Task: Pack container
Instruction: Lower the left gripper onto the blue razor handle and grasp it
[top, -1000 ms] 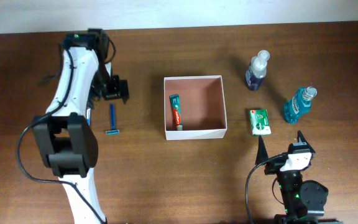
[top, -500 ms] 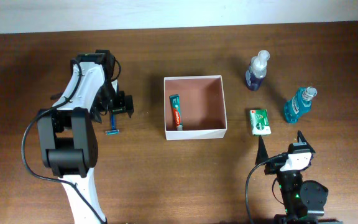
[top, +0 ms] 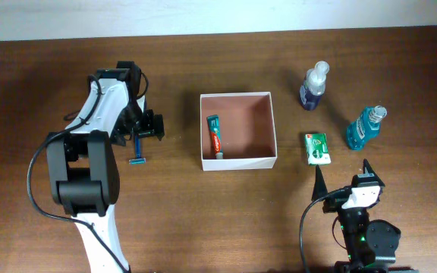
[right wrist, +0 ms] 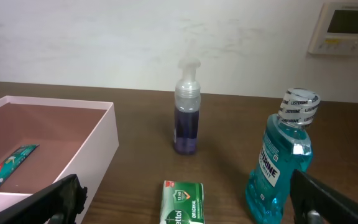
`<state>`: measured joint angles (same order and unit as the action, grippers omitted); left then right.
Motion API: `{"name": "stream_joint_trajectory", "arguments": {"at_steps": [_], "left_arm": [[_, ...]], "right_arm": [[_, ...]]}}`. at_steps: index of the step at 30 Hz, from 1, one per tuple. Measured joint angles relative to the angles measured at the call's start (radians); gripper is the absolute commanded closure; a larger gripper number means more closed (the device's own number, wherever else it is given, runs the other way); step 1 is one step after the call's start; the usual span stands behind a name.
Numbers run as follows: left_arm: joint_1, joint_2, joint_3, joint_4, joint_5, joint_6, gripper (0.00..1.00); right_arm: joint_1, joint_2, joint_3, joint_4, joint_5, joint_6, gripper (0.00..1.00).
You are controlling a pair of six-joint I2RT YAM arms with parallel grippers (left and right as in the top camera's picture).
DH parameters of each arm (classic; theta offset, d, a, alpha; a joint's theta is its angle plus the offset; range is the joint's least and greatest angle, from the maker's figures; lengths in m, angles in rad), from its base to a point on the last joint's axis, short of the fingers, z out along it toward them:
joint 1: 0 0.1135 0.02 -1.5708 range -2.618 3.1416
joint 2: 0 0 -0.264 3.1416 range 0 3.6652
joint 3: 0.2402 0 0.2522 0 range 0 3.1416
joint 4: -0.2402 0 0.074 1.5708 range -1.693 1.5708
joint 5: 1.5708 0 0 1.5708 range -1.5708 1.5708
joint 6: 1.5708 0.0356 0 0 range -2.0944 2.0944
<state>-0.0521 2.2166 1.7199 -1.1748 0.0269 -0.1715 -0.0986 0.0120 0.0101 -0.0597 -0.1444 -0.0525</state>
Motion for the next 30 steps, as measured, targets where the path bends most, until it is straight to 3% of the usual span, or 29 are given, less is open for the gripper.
{"name": "stream_joint_trajectory", "arguments": {"at_steps": [30], "left_arm": [[0.037,0.0,-0.042,0.037,0.0,0.0,0.01]], "right_arm": [[0.0,0.0,0.0,0.0,0.0,0.0,0.02]]}}
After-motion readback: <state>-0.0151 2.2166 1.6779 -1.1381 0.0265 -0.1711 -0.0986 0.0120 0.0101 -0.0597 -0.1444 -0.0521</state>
